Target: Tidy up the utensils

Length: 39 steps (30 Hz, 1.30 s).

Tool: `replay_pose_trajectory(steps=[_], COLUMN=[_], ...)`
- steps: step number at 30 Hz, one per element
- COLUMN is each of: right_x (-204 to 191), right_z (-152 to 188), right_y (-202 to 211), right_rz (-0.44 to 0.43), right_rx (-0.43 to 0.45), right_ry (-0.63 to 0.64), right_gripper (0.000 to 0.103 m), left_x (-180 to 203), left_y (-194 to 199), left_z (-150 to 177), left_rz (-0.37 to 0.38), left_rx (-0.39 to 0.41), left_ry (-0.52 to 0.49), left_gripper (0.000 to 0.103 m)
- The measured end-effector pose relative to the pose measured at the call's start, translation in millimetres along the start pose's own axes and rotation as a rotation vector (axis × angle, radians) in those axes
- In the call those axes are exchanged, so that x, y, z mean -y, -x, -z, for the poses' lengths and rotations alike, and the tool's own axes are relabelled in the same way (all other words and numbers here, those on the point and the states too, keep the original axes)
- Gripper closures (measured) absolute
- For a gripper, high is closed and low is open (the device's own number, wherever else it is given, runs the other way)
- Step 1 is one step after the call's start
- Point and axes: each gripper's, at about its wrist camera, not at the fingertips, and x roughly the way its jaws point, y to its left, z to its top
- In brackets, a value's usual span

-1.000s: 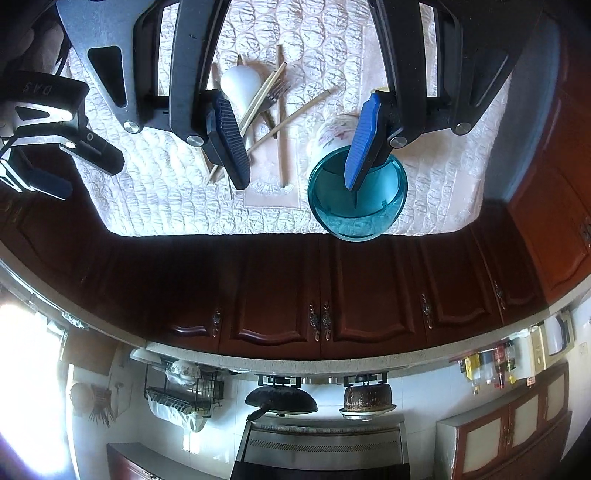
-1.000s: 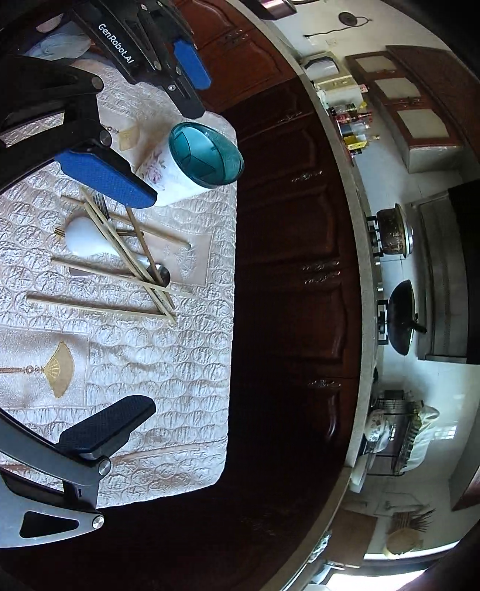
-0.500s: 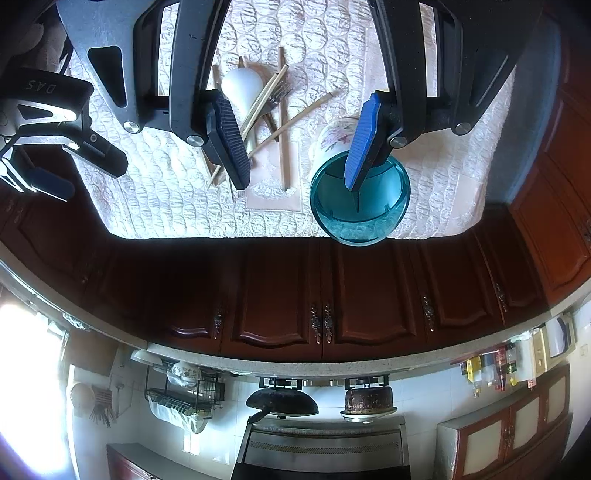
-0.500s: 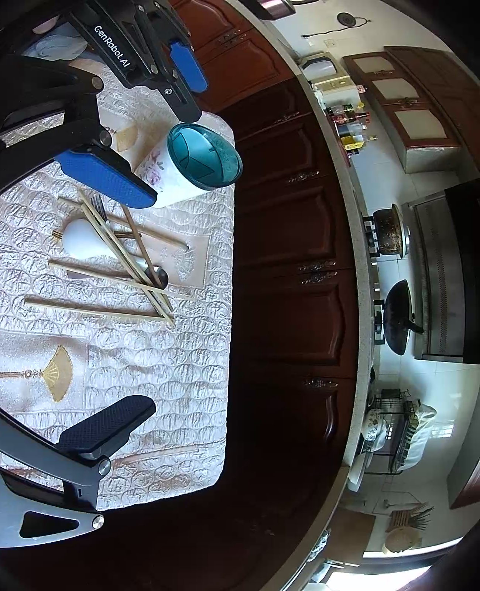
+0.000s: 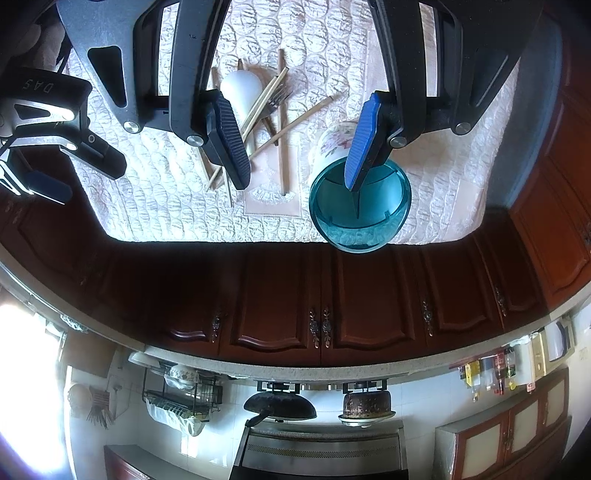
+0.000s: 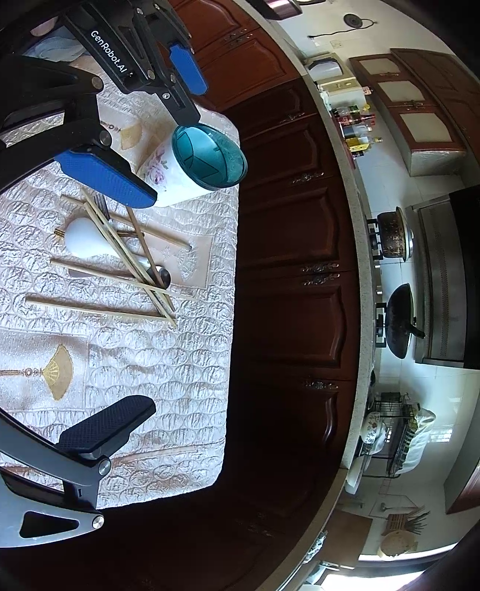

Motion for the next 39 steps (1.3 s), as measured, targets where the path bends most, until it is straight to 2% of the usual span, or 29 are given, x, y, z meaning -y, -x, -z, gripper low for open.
replay_pose_trajectory(steps=[39], right_x=[12], right_z=[6], right_y=[-14], right_rz=[0.042], right_rx=[-0.044], right_ry=[-0.022], right_gripper=[0.002], left_x=[-3], left_y=[-13], left_z=[9], left_rz=[-0.016], left_rx=[-0.04], left_ry=[0.016], left_gripper=[0.05])
